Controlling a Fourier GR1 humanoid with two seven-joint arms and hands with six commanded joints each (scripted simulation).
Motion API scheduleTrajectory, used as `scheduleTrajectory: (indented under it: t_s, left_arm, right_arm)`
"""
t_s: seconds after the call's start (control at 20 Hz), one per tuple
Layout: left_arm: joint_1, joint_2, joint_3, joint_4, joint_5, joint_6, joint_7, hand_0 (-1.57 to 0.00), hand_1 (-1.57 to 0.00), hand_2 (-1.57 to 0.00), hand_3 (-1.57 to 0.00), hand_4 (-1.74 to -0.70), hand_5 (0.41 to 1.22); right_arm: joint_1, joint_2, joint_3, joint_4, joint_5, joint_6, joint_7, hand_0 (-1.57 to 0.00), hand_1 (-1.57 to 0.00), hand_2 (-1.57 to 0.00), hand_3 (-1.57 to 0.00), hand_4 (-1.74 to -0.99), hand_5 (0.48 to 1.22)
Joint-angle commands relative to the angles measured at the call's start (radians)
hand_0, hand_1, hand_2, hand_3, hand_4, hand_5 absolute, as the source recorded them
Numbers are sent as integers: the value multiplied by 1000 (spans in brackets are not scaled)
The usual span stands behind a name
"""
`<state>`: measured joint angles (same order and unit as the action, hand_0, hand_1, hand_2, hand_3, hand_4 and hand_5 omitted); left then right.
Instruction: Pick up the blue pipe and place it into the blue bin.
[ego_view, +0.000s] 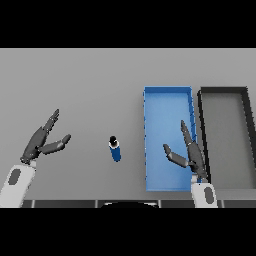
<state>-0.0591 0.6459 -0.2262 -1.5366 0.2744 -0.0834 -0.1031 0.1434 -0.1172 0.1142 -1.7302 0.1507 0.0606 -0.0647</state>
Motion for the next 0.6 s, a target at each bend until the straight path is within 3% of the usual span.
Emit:
scheduleTrajectory:
  t_s: [0.0, 0.1, 0.2, 0.35, 0.5, 0.55]
  left_arm:
    - [-12, 0, -2, 7, 2, -6, 12, 1, 1, 1, 1, -1080, 596]
    - [11, 11, -6, -11, 12, -29, -3, 1, 1, 1, 1, -1085, 604]
    - [31, 28, -21, -49, 22, -69, -31, 1, 1, 1, 1, -1090, 596]
    - [48, 38, -74, -93, 19, -139, -29, 1, 1, 1, 1, -1102, 554]
    - [70, 22, -142, -161, 2, -164, 8, 1, 1, 1, 1, -1141, 503]
    - [77, 9, -165, -183, -7, -169, 10, 1, 1, 1, 1, -1158, 497]
  right_arm:
    - [2, 0, 5, 10, 16, -6, -2, 1, 1, 1, 1, -1203, 614]
    - [-1, -1, 0, 4, 25, -20, 20, 1, 1, 1, 1, -1186, 601]
    - [0, 1, 6, 0, 26, -18, 6, 1, 1, 1, 1, -1186, 598]
    - [-13, 2, 15, 6, 32, -13, -2, 1, 1, 1, 1, -1198, 607]
    - [-7, 2, 19, 1, 36, -11, 7, 1, 1, 1, 1, -1208, 611]
    - [6, -7, 17, -11, 34, -6, -13, 1, 1, 1, 1, -1208, 612]
